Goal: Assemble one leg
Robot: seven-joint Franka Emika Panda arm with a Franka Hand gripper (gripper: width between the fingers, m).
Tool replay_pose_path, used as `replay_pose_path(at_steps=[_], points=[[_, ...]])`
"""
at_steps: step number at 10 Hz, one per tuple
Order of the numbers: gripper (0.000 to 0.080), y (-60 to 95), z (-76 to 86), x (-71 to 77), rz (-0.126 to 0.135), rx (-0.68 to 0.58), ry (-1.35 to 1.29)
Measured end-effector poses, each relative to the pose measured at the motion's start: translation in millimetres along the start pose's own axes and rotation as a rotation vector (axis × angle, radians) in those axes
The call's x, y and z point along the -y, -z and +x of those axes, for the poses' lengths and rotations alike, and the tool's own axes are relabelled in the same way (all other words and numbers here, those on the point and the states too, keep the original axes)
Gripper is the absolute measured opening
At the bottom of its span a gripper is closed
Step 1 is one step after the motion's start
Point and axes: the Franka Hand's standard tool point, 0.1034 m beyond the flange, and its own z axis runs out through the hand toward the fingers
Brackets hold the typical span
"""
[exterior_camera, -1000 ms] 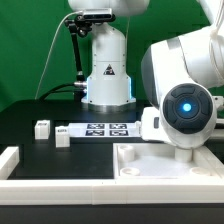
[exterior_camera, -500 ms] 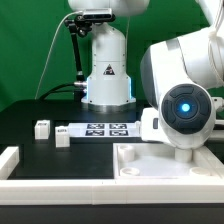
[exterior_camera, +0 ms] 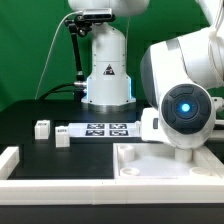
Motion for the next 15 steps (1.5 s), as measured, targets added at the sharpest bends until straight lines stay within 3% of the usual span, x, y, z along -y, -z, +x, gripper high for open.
replay_pose_path(at_steps=[1,5,6,8,9,11,15], points=[[0.0291,1.6,-2.0,-1.0,0.000,0.007,0.007],[0.0291,47.0,-54.9,-16.3,0.009,0.076,0.031],[0.0291,53.9,-58.4,-15.1,0.011,0.062,0.035],[0.0291,54.5,-48.6,-11.0,0.020,-0.002,0.035],[0.0291,63.6,-39.5,-4.8,0.039,-0.133,0.036],[0.0292,68.3,-42.9,-4.7,0.054,-0.349,0.041],[0.0292,111.6,-42.6,2.6,0.103,-0.815,0.067]])
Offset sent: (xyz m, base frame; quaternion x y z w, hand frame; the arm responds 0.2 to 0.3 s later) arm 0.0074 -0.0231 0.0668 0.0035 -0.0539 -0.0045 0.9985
